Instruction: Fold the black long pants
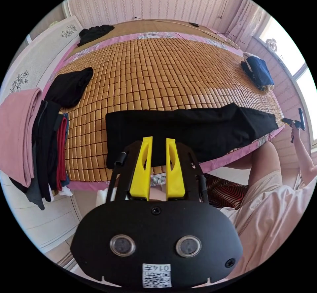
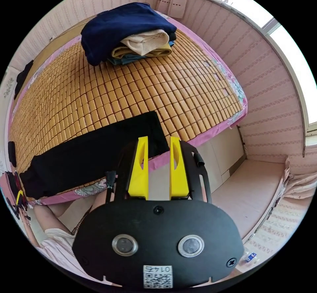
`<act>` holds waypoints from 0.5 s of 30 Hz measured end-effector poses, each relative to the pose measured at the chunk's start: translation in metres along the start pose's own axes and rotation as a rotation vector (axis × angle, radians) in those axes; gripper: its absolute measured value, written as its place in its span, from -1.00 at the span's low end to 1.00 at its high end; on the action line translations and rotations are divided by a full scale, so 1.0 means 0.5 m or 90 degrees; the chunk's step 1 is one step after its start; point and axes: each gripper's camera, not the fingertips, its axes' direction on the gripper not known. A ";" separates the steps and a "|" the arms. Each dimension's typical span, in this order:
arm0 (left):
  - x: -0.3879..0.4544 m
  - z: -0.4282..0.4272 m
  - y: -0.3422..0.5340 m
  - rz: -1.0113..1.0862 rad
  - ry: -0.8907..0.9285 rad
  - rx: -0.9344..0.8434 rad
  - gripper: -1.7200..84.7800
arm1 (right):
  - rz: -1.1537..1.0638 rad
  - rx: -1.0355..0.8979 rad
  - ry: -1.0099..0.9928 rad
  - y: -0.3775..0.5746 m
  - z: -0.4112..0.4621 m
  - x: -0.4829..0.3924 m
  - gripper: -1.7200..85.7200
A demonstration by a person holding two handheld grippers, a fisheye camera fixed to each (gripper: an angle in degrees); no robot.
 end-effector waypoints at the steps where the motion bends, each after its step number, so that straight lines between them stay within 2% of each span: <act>1: -0.020 -0.002 0.002 -0.012 -0.009 0.005 -0.80 | -0.031 0.027 0.015 0.003 -0.027 -0.042 -0.75; 3: -0.055 -0.003 0.000 -0.038 -0.021 0.016 -0.79 | -0.104 0.056 0.001 0.008 -0.059 -0.123 -0.76; 8: -0.156 0.034 -0.032 -0.144 -0.040 0.017 -0.73 | -0.370 0.058 -0.187 0.036 -0.112 -0.444 -0.77; 12: -0.197 0.091 -0.048 -0.197 -0.030 -0.038 -0.74 | -0.499 0.031 -0.226 0.064 -0.113 -0.642 -0.76; 13: -0.206 0.119 -0.049 -0.208 -0.024 -0.090 -0.78 | -0.530 0.014 -0.237 0.070 -0.108 -0.694 -0.74; 15: -0.205 0.119 -0.050 -0.193 -0.040 -0.084 -0.85 | -0.557 -0.024 -0.223 0.073 -0.090 -0.757 -0.72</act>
